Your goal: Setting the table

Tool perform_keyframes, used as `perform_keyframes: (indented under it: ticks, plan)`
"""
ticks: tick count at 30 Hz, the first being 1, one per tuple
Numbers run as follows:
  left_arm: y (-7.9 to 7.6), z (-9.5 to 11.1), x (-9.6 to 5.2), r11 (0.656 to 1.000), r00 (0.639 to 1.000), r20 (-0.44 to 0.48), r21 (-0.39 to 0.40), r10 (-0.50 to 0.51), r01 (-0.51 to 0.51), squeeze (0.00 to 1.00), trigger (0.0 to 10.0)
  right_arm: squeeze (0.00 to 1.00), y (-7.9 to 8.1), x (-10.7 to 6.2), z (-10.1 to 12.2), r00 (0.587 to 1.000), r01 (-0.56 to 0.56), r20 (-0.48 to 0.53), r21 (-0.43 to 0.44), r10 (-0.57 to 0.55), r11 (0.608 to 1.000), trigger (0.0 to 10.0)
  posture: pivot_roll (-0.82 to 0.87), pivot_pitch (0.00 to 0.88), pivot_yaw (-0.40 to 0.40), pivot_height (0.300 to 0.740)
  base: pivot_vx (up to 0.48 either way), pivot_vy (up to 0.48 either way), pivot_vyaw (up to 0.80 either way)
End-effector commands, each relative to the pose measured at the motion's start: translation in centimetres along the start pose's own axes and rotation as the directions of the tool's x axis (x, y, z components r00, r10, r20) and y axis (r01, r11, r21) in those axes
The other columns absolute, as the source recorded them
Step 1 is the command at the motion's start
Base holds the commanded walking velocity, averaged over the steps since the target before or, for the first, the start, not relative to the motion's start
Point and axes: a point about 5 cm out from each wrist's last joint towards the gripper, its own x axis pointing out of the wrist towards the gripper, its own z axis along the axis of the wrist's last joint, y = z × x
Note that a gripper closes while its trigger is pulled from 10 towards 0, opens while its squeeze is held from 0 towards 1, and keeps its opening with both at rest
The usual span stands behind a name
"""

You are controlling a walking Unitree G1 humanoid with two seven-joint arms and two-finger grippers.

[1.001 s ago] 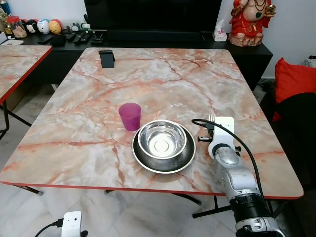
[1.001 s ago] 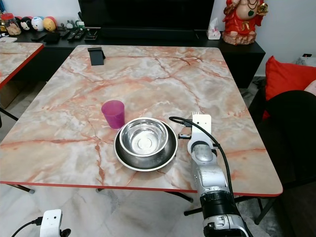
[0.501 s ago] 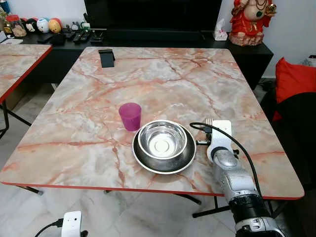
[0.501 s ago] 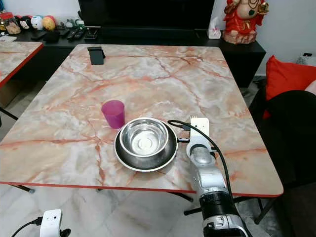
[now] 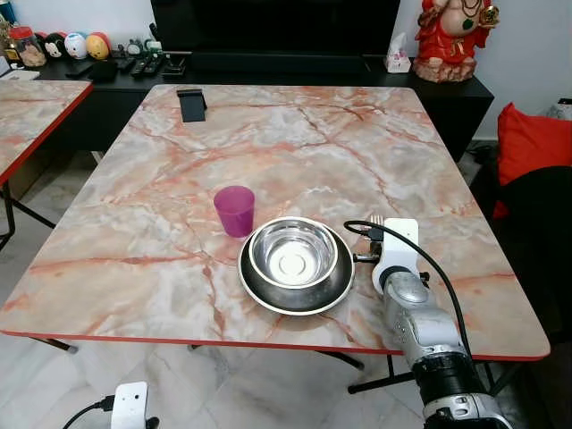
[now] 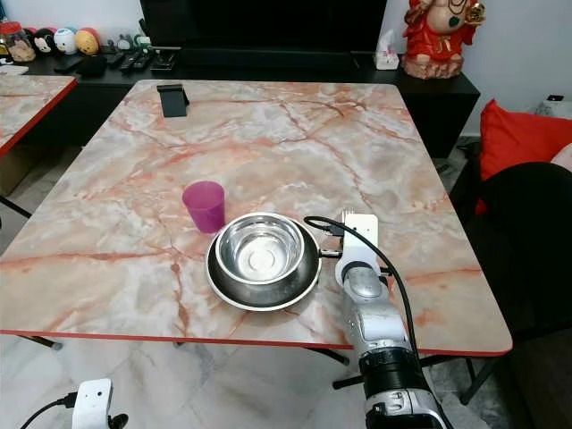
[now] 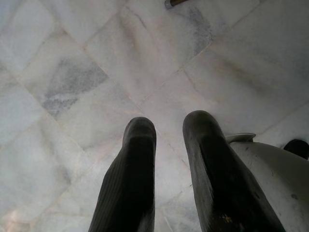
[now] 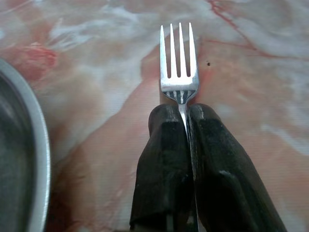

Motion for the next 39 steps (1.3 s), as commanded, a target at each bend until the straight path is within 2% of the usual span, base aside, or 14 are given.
perform_keyframes:
  ticks: [1, 39]
  plan:
    - [0.34, -0.29, -0.05, 1.000, 1.000, -0.018, 0.021, 0.003, -0.003, 0.00, 10.0, 0.00, 0.14, -0.21, 0.15, 1.000, -0.011, 0.010, 0.010, 0.011, 1.000, 10.0, 0.02, 0.026, -0.012, 0.740, 0.000, 0.000, 0.00]
    - [0.44, -0.31, -0.06, 1.000, 1.000, -0.020, 0.026, 0.006, -0.005, 0.00, 10.0, 0.00, 0.94, -0.08, -0.81, 0.999, -0.039, -0.022, -0.018, 0.039, 0.999, 10.0, 0.03, 0.023, -0.013, 0.740, 0.000, 0.000, 0.00]
